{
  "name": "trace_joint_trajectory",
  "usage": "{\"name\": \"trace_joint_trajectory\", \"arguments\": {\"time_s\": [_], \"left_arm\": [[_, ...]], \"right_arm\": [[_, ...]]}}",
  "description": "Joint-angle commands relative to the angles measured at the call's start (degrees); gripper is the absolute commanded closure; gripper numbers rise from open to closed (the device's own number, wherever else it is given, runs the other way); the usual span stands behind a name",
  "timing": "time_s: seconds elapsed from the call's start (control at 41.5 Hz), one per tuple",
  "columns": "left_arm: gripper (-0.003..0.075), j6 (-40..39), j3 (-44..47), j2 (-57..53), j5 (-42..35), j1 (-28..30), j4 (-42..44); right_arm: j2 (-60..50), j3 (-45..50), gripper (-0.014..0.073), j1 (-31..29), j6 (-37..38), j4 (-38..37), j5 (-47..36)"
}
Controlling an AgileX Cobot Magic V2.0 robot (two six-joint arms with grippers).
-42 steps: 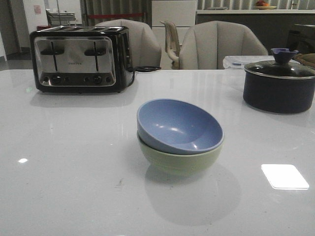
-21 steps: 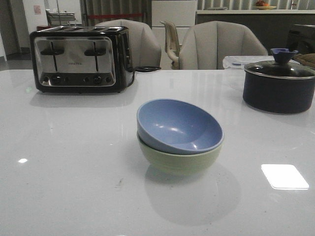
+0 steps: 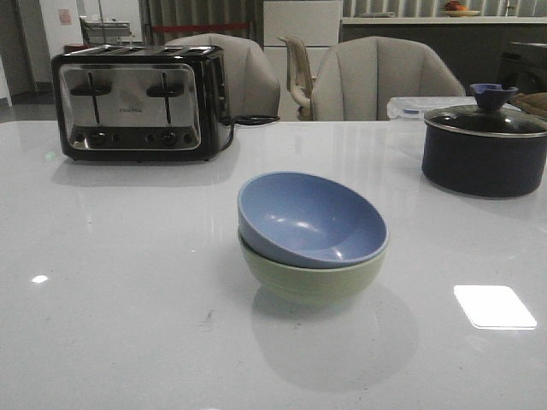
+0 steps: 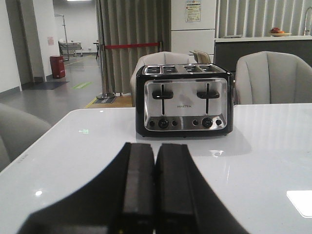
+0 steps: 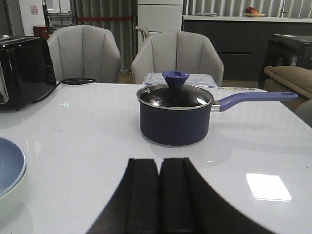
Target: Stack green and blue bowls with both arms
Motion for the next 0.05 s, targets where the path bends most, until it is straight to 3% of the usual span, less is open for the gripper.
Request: {"name": "trace_joint_trajectory", "arguments": {"time_s": [0.0,0.024], "left_arm": [[0.0619,0.00,1.20,-1.18,-4.96,-0.37,-0.45],[0.0619,0.00,1.20,-1.18,-4.96,-0.37,-0.45]], "right_arm": [[-1.16,-0.03,0.0559,-0.28,0.13,-0.62,-5.25],[-1.16,-0.03,0.0559,-0.28,0.13,-0.62,-5.25]]}}
